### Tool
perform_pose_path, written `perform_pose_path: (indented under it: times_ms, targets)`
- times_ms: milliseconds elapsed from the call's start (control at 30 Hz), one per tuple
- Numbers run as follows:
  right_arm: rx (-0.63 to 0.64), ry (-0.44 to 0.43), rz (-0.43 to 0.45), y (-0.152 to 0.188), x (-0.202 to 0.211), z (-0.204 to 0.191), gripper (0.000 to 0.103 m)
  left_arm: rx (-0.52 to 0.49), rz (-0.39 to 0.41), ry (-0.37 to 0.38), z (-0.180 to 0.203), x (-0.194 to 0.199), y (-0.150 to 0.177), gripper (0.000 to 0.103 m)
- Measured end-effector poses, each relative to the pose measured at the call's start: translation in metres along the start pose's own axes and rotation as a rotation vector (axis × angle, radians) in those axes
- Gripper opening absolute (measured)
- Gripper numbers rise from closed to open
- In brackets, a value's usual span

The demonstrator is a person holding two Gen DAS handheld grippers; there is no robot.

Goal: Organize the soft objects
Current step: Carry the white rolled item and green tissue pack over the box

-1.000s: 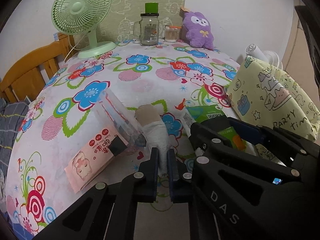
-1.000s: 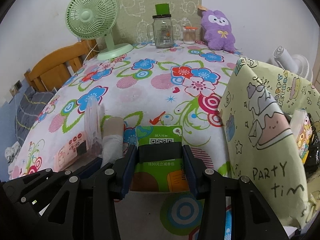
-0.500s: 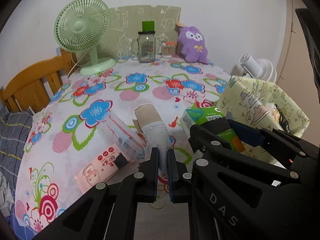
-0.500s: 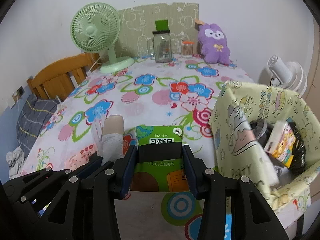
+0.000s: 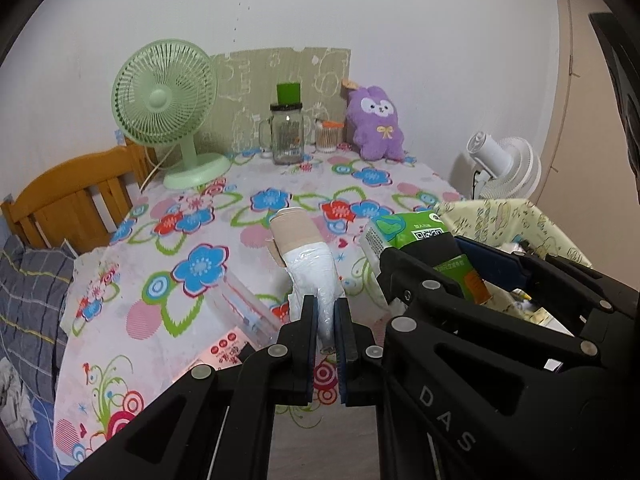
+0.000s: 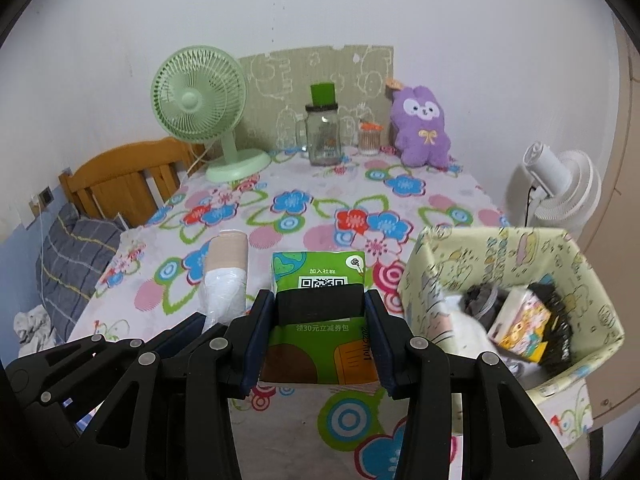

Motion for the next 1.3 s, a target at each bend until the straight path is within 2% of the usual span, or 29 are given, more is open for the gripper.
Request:
perform_pose_path:
  times_ms: [633, 1300]
  targets:
    - [0.006, 0.006, 0.082, -0.041, 0.033, 0.019, 0.049, -0.014, 0.078, -0.001, 0.024, 0.022, -0.038, 0.005]
    - [0.004, 0.038, 0.107, -0.053, 0.037, 0.08, 0.049, -0.043, 0.096, 0.041, 0.083, 0.005, -0.056, 0.006]
Point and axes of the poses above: each gripper's, at about its wrist camera, not at the fingertips, and x roughly against the way its jaws point, z to its right, y to its underside, the point moved 4 cm from there along -x, roughly the way its jaws point, and after that the axes turned 8 degrees about z, right-handed, at the moved point
